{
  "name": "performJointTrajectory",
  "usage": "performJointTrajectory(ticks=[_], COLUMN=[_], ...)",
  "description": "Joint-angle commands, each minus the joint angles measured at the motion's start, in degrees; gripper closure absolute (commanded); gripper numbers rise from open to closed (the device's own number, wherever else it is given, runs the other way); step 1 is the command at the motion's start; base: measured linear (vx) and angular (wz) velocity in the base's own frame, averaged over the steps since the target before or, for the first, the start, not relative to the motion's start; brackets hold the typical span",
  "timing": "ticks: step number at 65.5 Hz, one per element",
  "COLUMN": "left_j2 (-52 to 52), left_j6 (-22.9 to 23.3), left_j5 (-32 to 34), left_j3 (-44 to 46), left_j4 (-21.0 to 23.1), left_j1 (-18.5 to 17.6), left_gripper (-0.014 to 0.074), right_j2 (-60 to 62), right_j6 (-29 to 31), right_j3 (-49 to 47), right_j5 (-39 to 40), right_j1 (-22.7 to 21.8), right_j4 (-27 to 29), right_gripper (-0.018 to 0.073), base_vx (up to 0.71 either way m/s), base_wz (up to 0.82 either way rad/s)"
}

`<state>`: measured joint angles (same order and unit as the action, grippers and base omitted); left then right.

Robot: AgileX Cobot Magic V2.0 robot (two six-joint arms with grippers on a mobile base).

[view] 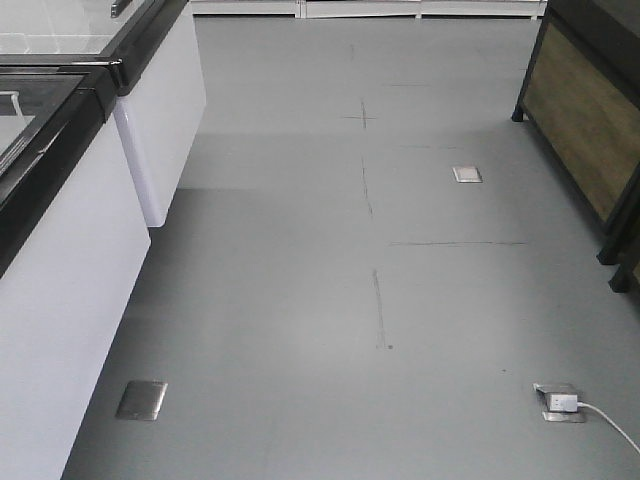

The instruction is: Left arm holds basket, right arm returns cookies

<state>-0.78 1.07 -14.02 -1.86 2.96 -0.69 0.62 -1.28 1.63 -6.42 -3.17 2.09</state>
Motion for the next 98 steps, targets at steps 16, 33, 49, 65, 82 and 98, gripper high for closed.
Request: performJointTrajectory(ticks=[16,33,49,65,82,98], left_j2=[-0.6,-0.6,-0.6,-0.6,-0.6,-0.6], left_j6=[-0.1,-0.2,-0.2,0.3,5.9,6.1], left_j5=[4.1,5.0,14.5,26.1,42.8,49.5], left_j3=[1.6,1.6,1.6,1.6,2.2,7.2], left_j4=[0.1,0.0,0.1,0.1,0.1,0.0], left_j1=[-0.4,-0.4,-0.4,-0.4,-0.4,-0.4], left_gripper=[0.0602,0.0602,0.0602,0.0601,0.0601,0.0601], right_j2=[0.8,0.8,0.8,0.8,0.8,0.8], right_j6=[0.4,0.4,0.4,0.4,0.4,0.4], right_j3=[1.0,1.0,1.0,1.0,1.0,1.0], right_j5=[4.1,4.1,4.1,4.1,4.1,4.1], right_j1=[-0.2,-0.2,-0.2,-0.2,-0.2,-0.2], right_j4=[-0.1,-0.1,-0.1,-0.1,-0.1,-0.1], right_gripper=[0.0566,0.0566,0.0566,0.0566,0.0566,0.0566], base_vx=[0.0,0.0,0.0,0.0,0.0,0.0], base_wz=[0.0,0.0,0.0,0.0,0.0,0.0])
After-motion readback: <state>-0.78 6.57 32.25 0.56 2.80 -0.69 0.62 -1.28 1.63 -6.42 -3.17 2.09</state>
